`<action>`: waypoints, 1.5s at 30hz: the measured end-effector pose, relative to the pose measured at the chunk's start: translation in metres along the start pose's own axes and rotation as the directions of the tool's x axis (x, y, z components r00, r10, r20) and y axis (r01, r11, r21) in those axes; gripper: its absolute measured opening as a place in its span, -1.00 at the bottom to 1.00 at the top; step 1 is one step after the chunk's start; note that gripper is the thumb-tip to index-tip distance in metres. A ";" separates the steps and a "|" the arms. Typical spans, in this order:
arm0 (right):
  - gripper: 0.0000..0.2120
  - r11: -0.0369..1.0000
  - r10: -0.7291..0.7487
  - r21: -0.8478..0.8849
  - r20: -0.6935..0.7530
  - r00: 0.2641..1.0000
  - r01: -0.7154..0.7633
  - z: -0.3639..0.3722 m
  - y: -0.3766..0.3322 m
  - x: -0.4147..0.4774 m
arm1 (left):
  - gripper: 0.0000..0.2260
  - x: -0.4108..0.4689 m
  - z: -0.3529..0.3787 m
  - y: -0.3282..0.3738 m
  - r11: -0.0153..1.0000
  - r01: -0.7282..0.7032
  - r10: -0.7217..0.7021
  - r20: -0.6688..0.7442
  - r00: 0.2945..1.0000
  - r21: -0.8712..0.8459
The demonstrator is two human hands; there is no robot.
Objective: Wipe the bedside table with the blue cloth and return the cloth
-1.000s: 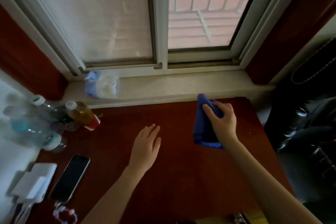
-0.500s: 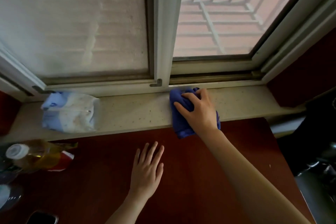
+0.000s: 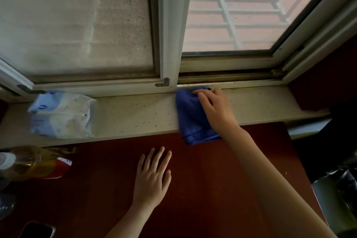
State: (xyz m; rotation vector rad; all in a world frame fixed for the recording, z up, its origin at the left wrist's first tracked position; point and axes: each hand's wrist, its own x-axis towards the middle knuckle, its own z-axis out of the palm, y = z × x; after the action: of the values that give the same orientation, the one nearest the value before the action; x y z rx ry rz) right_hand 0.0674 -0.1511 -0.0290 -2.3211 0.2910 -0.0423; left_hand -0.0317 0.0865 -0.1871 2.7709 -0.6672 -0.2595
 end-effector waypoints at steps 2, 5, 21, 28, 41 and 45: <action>-0.73 0.999 -0.027 0.046 0.005 1.000 0.027 -0.006 0.003 0.002 | -0.52 0.000 0.001 0.000 1.000 0.000 0.000 0.000 1.000 -0.002; -0.79 0.985 -0.013 0.170 -0.054 0.998 0.022 -0.014 0.005 0.004 | -0.52 0.000 0.002 -0.001 1.000 0.007 -0.007 0.001 1.000 0.004; -0.65 0.975 0.195 -0.052 -0.287 0.938 -0.218 -0.023 0.032 -0.005 | -0.52 0.001 0.001 0.000 1.000 0.010 -0.010 0.004 1.000 0.007; -0.94 0.959 0.252 0.229 -0.433 0.865 -0.164 -0.025 0.017 0.004 | -0.52 0.001 -0.001 0.000 1.000 0.007 -0.007 0.011 1.000 0.008; -0.52 0.844 -0.278 -0.513 -0.173 0.945 0.155 0.008 0.029 -0.025 | -0.52 0.001 0.000 0.001 1.000 0.009 -0.009 -0.002 1.000 0.021; -0.46 0.783 -0.187 -0.616 -0.090 0.978 0.093 0.018 0.034 -0.023 | -0.52 -0.001 0.000 0.000 0.998 -0.002 0.001 0.008 1.000 0.063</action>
State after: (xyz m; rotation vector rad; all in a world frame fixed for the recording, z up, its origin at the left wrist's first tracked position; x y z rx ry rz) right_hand 0.0405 -0.1553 -0.0645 -2.9961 0.2229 -0.2250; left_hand -0.0321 0.0871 -0.1868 2.8304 -0.6912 -0.2535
